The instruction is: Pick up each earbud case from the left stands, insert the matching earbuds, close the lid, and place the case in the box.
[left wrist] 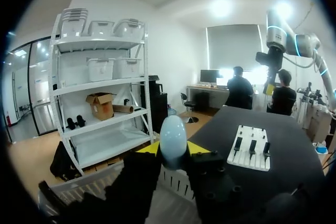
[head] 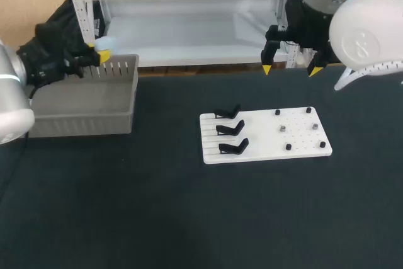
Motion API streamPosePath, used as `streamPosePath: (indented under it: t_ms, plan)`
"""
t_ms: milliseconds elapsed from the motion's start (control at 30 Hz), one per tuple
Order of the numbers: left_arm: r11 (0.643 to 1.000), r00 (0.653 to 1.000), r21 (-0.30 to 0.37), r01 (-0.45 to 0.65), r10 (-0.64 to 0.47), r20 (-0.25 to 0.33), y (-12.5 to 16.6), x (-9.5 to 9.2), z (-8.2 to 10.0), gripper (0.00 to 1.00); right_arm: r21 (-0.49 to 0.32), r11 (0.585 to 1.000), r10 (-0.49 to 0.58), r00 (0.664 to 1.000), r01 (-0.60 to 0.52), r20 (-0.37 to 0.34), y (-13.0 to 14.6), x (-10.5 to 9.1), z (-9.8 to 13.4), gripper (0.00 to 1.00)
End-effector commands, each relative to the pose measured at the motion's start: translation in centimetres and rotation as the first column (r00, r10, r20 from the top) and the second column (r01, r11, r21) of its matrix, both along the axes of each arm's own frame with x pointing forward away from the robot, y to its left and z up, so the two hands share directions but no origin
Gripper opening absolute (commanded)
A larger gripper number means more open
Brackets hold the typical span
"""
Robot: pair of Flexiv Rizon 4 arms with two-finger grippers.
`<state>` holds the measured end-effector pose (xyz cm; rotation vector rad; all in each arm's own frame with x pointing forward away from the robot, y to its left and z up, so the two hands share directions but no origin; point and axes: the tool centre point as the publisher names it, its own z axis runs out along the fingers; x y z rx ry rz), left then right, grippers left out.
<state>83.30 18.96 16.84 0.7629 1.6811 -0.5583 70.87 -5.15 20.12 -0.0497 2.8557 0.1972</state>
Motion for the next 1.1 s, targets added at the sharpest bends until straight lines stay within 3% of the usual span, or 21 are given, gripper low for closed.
streamPosePath:
  t_ms: [33,133,233,300,600,633,667,700,1100]
  plan:
    - [0.932,0.931,0.036,-0.361,0.358,0.069,1.4,-0.6,-0.8,0.00,0.002,1.000,-0.004,1.000,0.004,0.015,-0.2,-0.5,-0.1,1.00]
    - [0.922,0.924,0.060,-0.381,0.379,0.047,2.6,-0.2,-1.7,0.00,0.002,1.000,-0.004,1.000,0.004,0.015,-0.2,-0.5,-0.1,1.00]
    - [0.914,0.915,0.041,-0.404,0.404,0.014,3.6,0.4,-2.5,0.00,0.002,1.000,-0.004,1.000,0.004,0.015,-0.2,-0.5,-0.1,1.00]
    - [0.911,0.911,-0.002,-0.411,0.411,0.007,4.0,0.9,-2.3,0.00,0.002,1.000,-0.004,1.000,0.004,0.015,-0.2,-0.5,-0.1,1.00]
    - [0.917,0.917,0.026,-0.399,0.399,0.012,4.3,2.0,-2.1,0.00,0.002,1.000,-0.004,1.000,0.004,0.015,-0.2,-0.5,-0.1,1.00]
    - [0.916,0.917,0.028,-0.400,0.400,0.010,4.3,2.1,-2.1,0.28,0.002,1.000,-0.004,1.000,0.004,0.015,-0.2,-0.5,-0.1,1.00]
    - [0.916,0.916,0.031,-0.401,0.401,0.009,4.3,2.0,-2.1,0.68,0.002,1.000,-0.004,1.000,0.004,0.015,-0.2,-0.5,-0.1,1.00]
    - [0.916,0.916,0.032,-0.400,0.400,0.010,4.3,2.0,-2.0,1.00,0.002,1.000,-0.004,1.000,0.004,0.015,-0.2,-0.5,-0.1,1.00]
    - [0.927,0.928,0.058,-0.371,0.368,0.059,3.0,0.7,-0.6,1.00,0.002,1.000,-0.004,1.000,0.004,0.015,-0.2,-0.5,-0.1,1.00]
